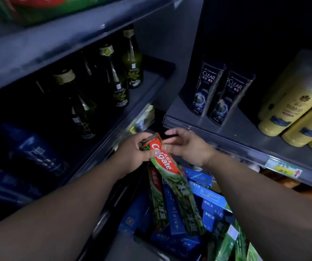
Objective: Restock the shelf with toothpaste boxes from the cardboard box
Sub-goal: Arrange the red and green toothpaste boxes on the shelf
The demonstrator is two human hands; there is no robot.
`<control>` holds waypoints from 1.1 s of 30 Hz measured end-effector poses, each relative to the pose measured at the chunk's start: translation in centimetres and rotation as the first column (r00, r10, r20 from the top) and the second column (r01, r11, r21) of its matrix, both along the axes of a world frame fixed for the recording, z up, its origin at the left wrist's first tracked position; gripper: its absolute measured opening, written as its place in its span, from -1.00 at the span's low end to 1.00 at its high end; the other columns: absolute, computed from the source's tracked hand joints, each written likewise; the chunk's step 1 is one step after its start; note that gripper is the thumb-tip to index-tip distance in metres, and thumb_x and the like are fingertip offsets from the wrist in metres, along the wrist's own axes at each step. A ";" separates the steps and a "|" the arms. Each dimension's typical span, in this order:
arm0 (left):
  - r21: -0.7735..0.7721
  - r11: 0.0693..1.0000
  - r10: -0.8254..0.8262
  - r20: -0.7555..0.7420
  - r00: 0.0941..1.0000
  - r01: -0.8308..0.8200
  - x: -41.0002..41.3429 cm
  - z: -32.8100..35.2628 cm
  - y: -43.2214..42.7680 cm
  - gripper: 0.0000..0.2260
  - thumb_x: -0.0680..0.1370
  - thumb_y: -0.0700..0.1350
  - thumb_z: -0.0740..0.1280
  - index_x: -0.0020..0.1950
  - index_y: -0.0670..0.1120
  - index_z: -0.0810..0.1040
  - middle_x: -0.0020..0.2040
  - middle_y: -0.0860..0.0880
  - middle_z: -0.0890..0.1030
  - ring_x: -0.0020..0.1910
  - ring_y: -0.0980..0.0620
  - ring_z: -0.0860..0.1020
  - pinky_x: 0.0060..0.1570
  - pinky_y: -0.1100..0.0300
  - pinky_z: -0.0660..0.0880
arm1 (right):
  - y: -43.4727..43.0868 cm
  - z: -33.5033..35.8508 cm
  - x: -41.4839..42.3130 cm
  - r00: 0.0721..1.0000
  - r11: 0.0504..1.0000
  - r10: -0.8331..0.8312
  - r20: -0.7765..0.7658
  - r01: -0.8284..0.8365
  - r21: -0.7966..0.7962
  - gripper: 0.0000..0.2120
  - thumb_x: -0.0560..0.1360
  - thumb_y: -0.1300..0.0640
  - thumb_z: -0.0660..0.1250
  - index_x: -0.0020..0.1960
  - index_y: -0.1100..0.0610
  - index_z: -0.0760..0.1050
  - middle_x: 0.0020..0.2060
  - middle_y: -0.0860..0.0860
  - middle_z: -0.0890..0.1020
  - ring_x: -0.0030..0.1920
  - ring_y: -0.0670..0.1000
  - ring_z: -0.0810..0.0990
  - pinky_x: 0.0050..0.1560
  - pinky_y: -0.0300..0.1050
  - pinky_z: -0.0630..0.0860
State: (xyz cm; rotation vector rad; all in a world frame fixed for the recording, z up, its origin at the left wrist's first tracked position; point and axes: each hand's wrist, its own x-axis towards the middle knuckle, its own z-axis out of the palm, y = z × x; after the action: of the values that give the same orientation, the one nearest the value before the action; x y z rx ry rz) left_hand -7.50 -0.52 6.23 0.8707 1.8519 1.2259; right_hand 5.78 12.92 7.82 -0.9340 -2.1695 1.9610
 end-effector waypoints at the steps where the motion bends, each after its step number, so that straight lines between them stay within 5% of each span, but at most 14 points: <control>1: 0.003 0.999 0.035 0.001 0.999 -0.035 -0.2 -0.2 -0.2 -0.68 0.44 -0.23 0.48 0.09 0.07 0.52 -0.01 0.00 0.64 0.00 -0.01 0.63 0.11 -0.03 0.56 | 0.0 -0.7 0.4 0.997 0.996 -0.060 0.050 0.056 0.073 -0.74 0.55 0.09 0.35 0.21 0.10 0.42 0.01 0.07 0.64 -0.04 -0.01 0.60 0.00 -0.20 0.53; 4: 0.028 0.980 0.198 0.036 0.980 -0.199 -1.0 -1.5 -0.8 -0.66 0.46 -0.23 0.47 0.16 0.01 0.48 0.06 -0.07 0.62 0.01 -0.03 0.61 0.11 -0.05 0.55 | 1.4 -4.3 3.1 0.900 0.890 -0.185 0.396 -0.018 0.456 -0.57 0.59 -0.14 0.21 0.31 0.13 0.46 0.13 0.09 0.59 0.14 0.08 0.55 0.05 -0.18 0.38; 9: 0.045 0.934 0.351 0.054 0.935 -0.353 -1.1 -3.9 -1.8 -0.69 0.46 -0.16 0.47 0.03 0.19 0.47 0.07 -0.03 0.61 0.05 -0.05 0.61 0.12 -0.11 0.55 | 0.0 -9.2 6.5 0.706 0.938 -0.131 0.696 -0.140 0.318 -0.43 0.51 -0.15 0.34 0.42 0.09 0.35 0.19 0.11 0.59 -0.04 0.06 0.58 -0.07 -0.17 0.49; 15: 0.040 0.900 0.431 0.069 0.900 -0.434 -0.5 -5.7 -2.5 -0.61 0.47 -0.15 0.46 0.22 0.10 0.45 0.09 0.00 0.61 0.06 0.00 0.60 0.11 0.01 0.54 | -2.2 -11.9 6.3 0.728 0.931 -0.082 0.681 -0.189 0.313 -0.32 0.48 -0.04 0.41 0.49 0.08 0.21 0.23 0.11 0.56 0.18 0.14 0.56 0.03 -0.12 0.51; 19: 0.075 0.888 0.445 0.102 0.890 -0.453 -0.1 -5.4 -2.9 -0.60 0.49 -0.21 0.43 0.28 -0.01 0.42 0.10 -0.04 0.59 0.06 0.01 0.58 0.00 0.18 0.49 | -2.3 -11.8 6.3 0.751 0.949 -0.108 0.651 -0.118 0.293 -0.25 0.47 0.08 0.41 0.54 0.01 0.11 0.24 0.10 0.55 0.13 0.14 0.59 0.04 -0.08 0.55; 23: 0.139 0.859 0.478 0.129 0.869 -0.493 0.1 -3.6 -2.9 -0.65 0.50 -0.25 0.41 0.17 0.06 0.41 0.06 0.03 0.56 0.06 0.00 0.57 0.02 0.09 0.57 | -1.1 -9.6 6.2 0.808 0.972 -0.129 0.575 -0.011 0.234 -0.22 0.46 0.15 0.39 0.56 -0.04 0.07 0.22 0.09 0.56 0.10 0.14 0.61 0.02 -0.04 0.57; 26: 0.212 0.839 0.476 0.156 0.865 -0.500 0.6 -0.5 -2.9 -0.63 0.54 -0.28 0.35 0.21 0.10 0.39 0.05 0.09 0.49 0.00 0.08 0.55 -0.21 0.25 0.60 | -0.1 -6.6 6.1 0.865 0.973 -0.184 0.467 0.094 0.210 -0.22 0.47 0.21 0.40 0.56 -0.02 0.09 0.27 0.09 0.52 0.06 0.12 0.59 -0.05 -0.04 0.57; 29: 0.260 0.834 0.480 0.093 0.872 -0.487 0.9 2.9 -3.2 -0.60 0.54 -0.23 0.37 0.20 0.21 0.40 0.11 0.02 0.51 0.05 0.04 0.56 0.04 0.02 0.61 | 0.7 -3.4 6.0 0.918 0.979 -0.188 0.349 0.148 0.138 -0.25 0.49 0.28 0.38 0.56 0.03 0.10 0.22 0.06 0.51 -0.03 0.04 0.55 -0.25 -0.16 0.49; 33: 0.340 0.795 0.532 0.007 0.846 -0.503 1.3 9.0 -4.3 -0.54 0.50 -0.22 0.42 0.02 0.39 0.43 0.04 0.02 0.53 0.05 -0.04 0.59 0.08 -0.16 0.57 | 1.4 1.6 5.3 0.961 0.986 -0.161 0.223 0.144 0.088 -0.27 0.49 0.30 0.40 0.54 -0.01 0.16 0.13 0.00 0.54 -0.02 0.01 0.58 -0.18 -0.12 0.54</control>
State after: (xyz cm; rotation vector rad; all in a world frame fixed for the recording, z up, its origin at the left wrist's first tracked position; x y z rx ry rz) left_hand -6.24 -4.80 15.21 0.5996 2.0691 1.9125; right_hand 11.11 14.33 9.40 -1.3321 -2.1871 1.7717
